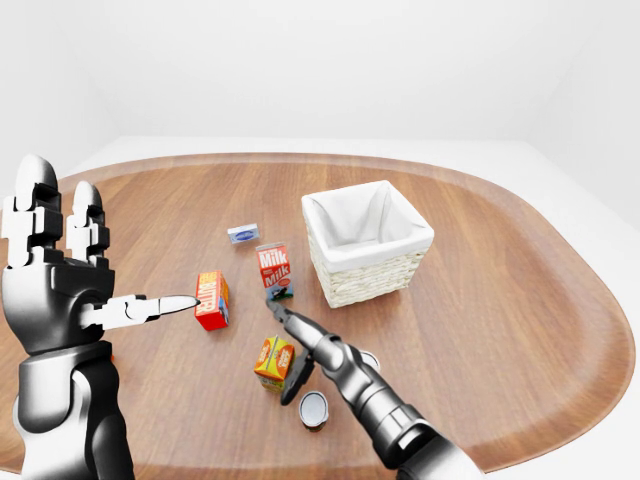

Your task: Pick up the orange juice, and put it in the basket.

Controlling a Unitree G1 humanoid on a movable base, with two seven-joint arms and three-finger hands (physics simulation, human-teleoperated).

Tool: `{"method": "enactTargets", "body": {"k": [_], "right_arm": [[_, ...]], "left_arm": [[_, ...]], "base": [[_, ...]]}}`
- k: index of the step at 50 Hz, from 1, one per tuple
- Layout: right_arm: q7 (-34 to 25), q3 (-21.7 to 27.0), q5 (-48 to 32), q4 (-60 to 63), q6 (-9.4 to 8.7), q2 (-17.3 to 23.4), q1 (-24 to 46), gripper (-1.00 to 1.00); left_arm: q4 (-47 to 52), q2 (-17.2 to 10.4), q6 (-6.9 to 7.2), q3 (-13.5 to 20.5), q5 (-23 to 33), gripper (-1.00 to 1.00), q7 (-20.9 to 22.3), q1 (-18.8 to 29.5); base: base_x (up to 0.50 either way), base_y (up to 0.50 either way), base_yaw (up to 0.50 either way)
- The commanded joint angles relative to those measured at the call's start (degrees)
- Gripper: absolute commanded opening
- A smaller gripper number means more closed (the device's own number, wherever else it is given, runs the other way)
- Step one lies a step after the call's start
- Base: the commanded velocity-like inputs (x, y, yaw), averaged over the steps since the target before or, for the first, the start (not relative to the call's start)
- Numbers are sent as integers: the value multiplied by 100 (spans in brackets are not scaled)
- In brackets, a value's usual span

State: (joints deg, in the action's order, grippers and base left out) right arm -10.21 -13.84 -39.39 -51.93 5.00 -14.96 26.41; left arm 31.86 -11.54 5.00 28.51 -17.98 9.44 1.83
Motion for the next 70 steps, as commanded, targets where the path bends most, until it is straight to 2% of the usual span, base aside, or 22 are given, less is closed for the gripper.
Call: {"method": "enactTargets", "body": {"k": [1,9,10,11,40,49,57,60,70], "right_arm": [[102,51,-32,-308,0,-102,203,100],[108,86,9,-354,0,-147,300,100],[157,101,26,-393,0,-144,337,7],[160,110,43,-432,0,-146,352,-100],[92,106,147,-273,0,-185,365,-100],[171,159,256,-200,0,-154,587,-100],[247,196,305,162,0,-124,848,-100],[91,270,479,429,0,-123,980,-100],[27,208,596,810,0,-150,949,-100]], "left_arm": [[0,0,0,0,-1,100,-1,0],[1,-1,0,0,1,100,1,0],[0,0,0,0,0,100,1,0],[1,1,0,1,0,100,-2,0],[12,-7,0,7,-22,100,-15,12],[36,-11,0,10,-32,100,-20,11],[-15,-7,0,-14,-12,100,-22,23],[-14,-10,0,-16,-14,100,-22,22],[-14,-10,0,-16,-13,100,-26,22]], "base": [[0,0,0],[0,0,0],[0,0,0],[0,0,0],[0,0,0],[0,0,0],[0,0,0],[0,0,0],[0,0,0]]}}
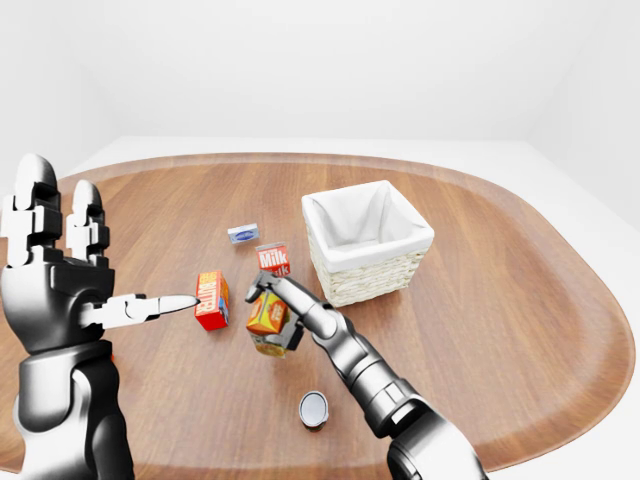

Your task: Pick up the orange juice, and put it in the basket.

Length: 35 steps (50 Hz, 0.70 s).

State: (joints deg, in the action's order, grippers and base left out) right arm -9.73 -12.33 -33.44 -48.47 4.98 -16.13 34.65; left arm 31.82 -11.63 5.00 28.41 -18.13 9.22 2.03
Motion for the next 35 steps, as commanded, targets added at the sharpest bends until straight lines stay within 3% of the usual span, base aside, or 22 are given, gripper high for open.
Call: {"method": "enactTargets", "body": {"k": [1,21,35], "right_arm": [[-46,59,13,507,2,-31,132,-100],[-494,43,216,1548,2,-27,294,-100],[-601,359,458,1495,2,233,1239,-100]], "left_arm": [[-10,-1,0,-6,2,100,-2,2],[107,30,0,37,-11,100,24,-49],[17,17,0,16,0,100,25,-27]], "base": [[0,0,0],[0,0,0],[0,0,0]]}}
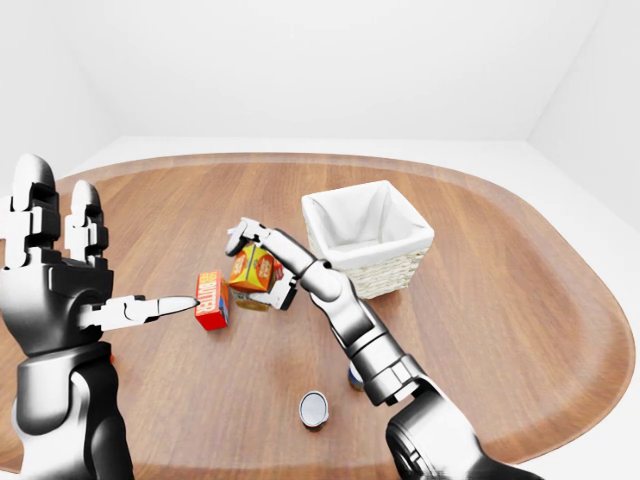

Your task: Pick up the orange juice, and put it in the basket.

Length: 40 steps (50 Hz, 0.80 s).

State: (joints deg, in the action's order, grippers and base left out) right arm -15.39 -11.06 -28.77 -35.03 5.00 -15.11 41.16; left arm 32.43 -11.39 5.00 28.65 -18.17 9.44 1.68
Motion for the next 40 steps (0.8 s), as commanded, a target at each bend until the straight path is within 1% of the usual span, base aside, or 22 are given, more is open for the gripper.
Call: {"method": "enactTargets", "body": {"k": [1,8,10,12,15,20,21,26,27,29,34,40], "right_arm": [[-30,240,2,154,0,151,628,-100],[-71,369,158,61,-3,318,1064,-100],[-74,383,179,47,-30,349,1147,-100],[-106,418,240,55,-114,364,1241,-100],[-98,479,305,-35,-168,443,1499,-100],[23,646,482,-587,-4,629,2060,-100],[58,667,520,-691,0,660,2150,-100],[97,727,680,-858,0,755,2474,-100],[94,733,695,-799,-69,769,2535,-100],[99,735,718,-808,-84,787,2578,-100],[200,864,935,-1093,-154,918,3037,-100],[316,985,1142,-1627,-132,1110,3724,-100]], "left_arm": [[-43,-9,0,-8,2,100,1,8],[-124,-17,0,-25,16,100,3,32],[-154,-21,0,-35,21,100,2,40],[-203,-23,0,-47,30,100,2,50],[-202,-24,0,-52,25,100,1,38],[-178,-24,0,-53,20,100,-4,31],[-178,-23,0,-52,19,100,-5,31],[-178,-22,0,-52,20,100,-4,32],[-178,-22,0,-52,19,100,-4,32],[-179,-23,0,-53,20,100,-2,31],[-178,-22,0,-52,20,100,-5,31],[-178,-23,0,-52,20,100,-5,31]], "base": [[0,0,0],[0,0,0],[0,0,0],[0,0,0],[0,0,0],[0,0,0],[0,0,0],[0,0,0],[0,0,0],[0,0,0],[0,0,0],[0,0,0]]}}
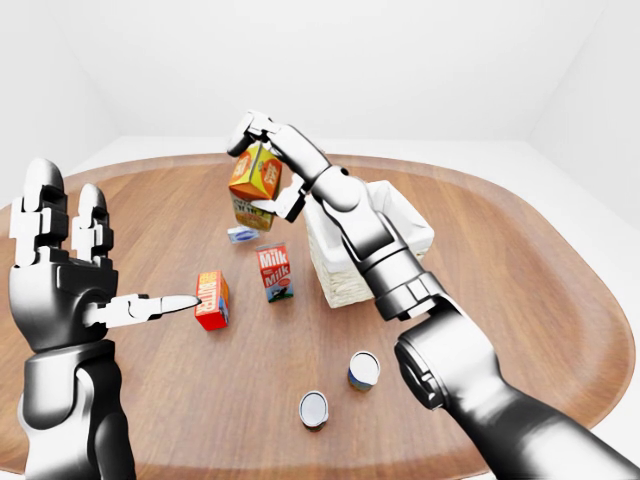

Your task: Pick up the orange juice, and put it in the basket.

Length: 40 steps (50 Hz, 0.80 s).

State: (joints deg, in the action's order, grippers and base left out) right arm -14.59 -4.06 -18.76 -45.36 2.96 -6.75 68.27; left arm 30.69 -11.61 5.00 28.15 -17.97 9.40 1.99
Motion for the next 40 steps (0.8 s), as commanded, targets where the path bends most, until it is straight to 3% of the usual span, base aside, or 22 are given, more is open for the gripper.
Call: {"method": "enactTargets", "body": {"k": [1,4,8,9,20,21,24,29,40], "right_arm": [[282,304,163,-695,100,305,1111,-100],[409,411,272,-1190,196,449,1583,-100],[483,497,420,-1525,188,542,1937,-100],[491,619,585,-1650,40,565,2108,-100],[698,752,902,-2314,-418,923,2865,-100],[654,798,951,-2362,-545,959,2958,-100],[634,840,975,-2490,-666,1051,3121,-100],[633,923,923,-2708,-791,1237,3368,-100],[685,1080,631,-2963,-796,1540,3439,-100]], "left_arm": [[-5,0,0,-2,0,100,-1,0],[-5,-1,0,-2,0,100,0,0],[-5,-1,0,-2,-2,100,1,0],[-5,0,0,-2,0,100,-3,0],[-4,-2,0,-2,0,100,0,0],[-4,-1,0,-2,-1,100,-2,0],[-4,-1,0,-2,0,100,-3,0],[-4,-1,0,-2,0,100,-2,0],[-5,0,0,-2,0,100,-3,0]], "base": [[0,0,0],[0,0,0],[0,0,0],[0,0,0],[0,0,0],[0,0,0],[0,0,0],[0,0,0],[0,0,0]]}}
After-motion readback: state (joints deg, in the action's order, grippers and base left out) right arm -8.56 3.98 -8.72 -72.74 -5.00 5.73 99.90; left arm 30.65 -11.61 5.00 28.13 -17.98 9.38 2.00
